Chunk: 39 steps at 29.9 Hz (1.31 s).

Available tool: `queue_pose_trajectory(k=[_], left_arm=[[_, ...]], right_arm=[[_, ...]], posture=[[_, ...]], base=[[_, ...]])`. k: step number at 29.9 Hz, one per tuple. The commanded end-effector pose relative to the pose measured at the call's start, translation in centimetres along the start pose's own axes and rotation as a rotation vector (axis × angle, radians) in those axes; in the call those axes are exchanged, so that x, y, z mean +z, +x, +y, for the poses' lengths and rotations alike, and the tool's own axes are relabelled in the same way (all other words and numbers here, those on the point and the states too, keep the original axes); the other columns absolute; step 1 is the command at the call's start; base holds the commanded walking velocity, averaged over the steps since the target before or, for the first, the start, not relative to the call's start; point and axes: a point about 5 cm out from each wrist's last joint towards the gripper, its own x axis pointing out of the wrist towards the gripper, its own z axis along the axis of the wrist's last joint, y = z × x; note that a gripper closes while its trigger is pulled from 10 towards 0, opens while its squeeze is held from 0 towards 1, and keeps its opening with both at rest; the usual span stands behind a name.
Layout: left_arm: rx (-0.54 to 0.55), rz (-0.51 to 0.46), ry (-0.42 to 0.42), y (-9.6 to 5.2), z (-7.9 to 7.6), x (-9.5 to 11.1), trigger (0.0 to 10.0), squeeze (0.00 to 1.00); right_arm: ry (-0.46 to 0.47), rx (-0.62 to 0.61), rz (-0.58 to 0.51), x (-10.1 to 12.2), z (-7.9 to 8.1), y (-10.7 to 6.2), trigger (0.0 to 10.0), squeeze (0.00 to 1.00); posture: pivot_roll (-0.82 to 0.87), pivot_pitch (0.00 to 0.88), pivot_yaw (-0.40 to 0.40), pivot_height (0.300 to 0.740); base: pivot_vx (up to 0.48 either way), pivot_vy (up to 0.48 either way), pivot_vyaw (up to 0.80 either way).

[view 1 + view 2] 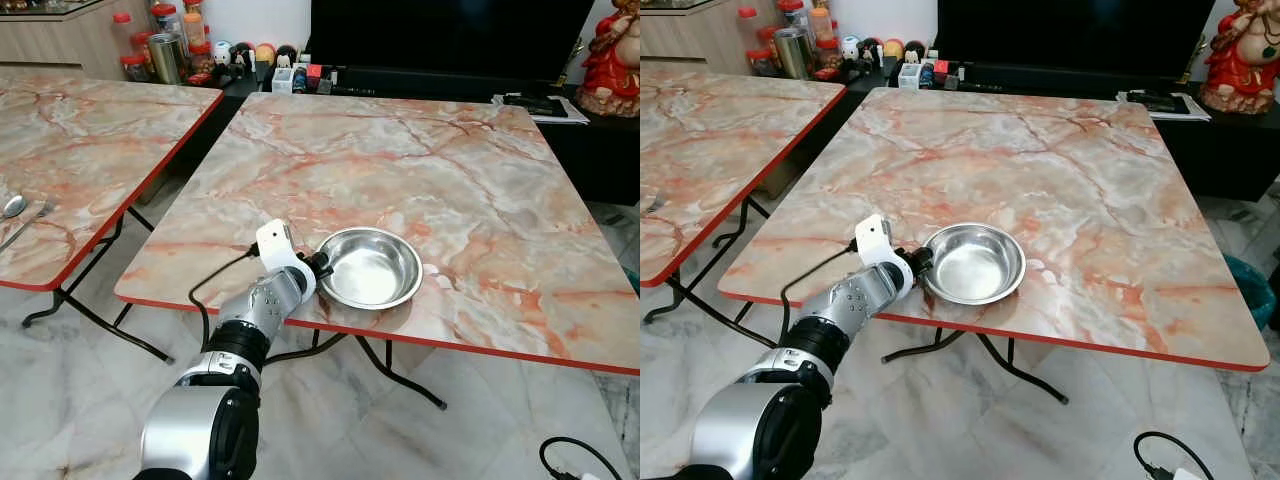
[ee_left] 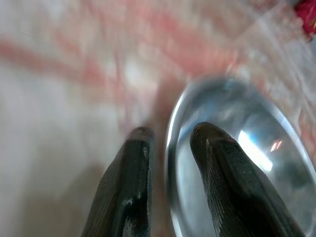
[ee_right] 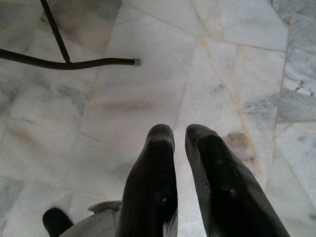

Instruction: Setting the table

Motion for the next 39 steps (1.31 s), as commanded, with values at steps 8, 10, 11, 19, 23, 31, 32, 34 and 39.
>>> queue_pose_trajectory(k=[8,10,11,19,23,31,32,34,39], left_arm=[[0.013,-0.306,0.233,-3.2,2.5,4.0,10.0,0.0],[0.06,-0.399,0.313,-4.6,4.2,4.5,10.0,0.0],[0.108,-0.44,0.391,-5.4,5.2,4.8,10.0,0.0],[0.416,-0.522,0.618,-10.2,12.0,6.2,10.0,0.0],[0.56,-0.451,0.665,-13.1,16.3,4.6,10.0,0.0],[0.805,-0.176,0.604,-17.0,23.2,-2.0,10.0,0.0],[0.824,-0.134,0.59,-17.4,23.8,-2.9,10.0,0.0],[0.843,-0.093,0.582,-17.8,24.4,-3.8,10.0,0.0],[0.794,0.142,0.504,-18.3,26.1,-8.8,10.0,0.0]], right_arm=[[0.018,-0.005,-0.009,0.0,0.0,0.0,10.0,0.0],[0.018,-0.004,-0.011,0.0,0.0,0.0,10.0,0.0],[0.017,-0.004,-0.012,0.0,0.0,0.0,10.0,0.0],[0.006,-0.004,-0.015,0.1,-0.1,0.0,10.0,0.0],[0.002,-0.001,-0.013,0.0,-0.1,-0.1,10.0,0.0],[0.0,0.0,-0.01,-0.2,-0.2,-0.1,10.0,0.0],[-0.001,0.0,-0.009,-0.2,-0.2,-0.2,10.0,0.0],[-0.002,0.0,-0.008,-0.2,-0.2,-0.2,10.0,0.0],[-0.006,0.001,-0.004,-0.4,-0.2,-0.2,10.0,0.0]], posture=[[0.04,0.004,-0.008,0.74],[0.04,0.003,-0.009,0.74],[0.04,0.003,-0.009,0.74],[0.05,0.006,-0.011,0.74],[0.05,0.0,-0.007,0.74],[0.05,0.0,-0.005,0.74],[0.05,0.0,-0.005,0.74],[0.05,0.0,-0.004,0.74],[0.05,0.0,-0.004,0.74]], base=[[0.0,0.0,0.0],[0.0,0.0,0.0],[0.0,0.0,0.0],[0.0,0.0,0.0],[0.0,0.0,0.0],[0.0,0.0,0.0],[0.0,0.0,0.0],[0.0,0.0,0.0],[0.0,0.0,0.0]])
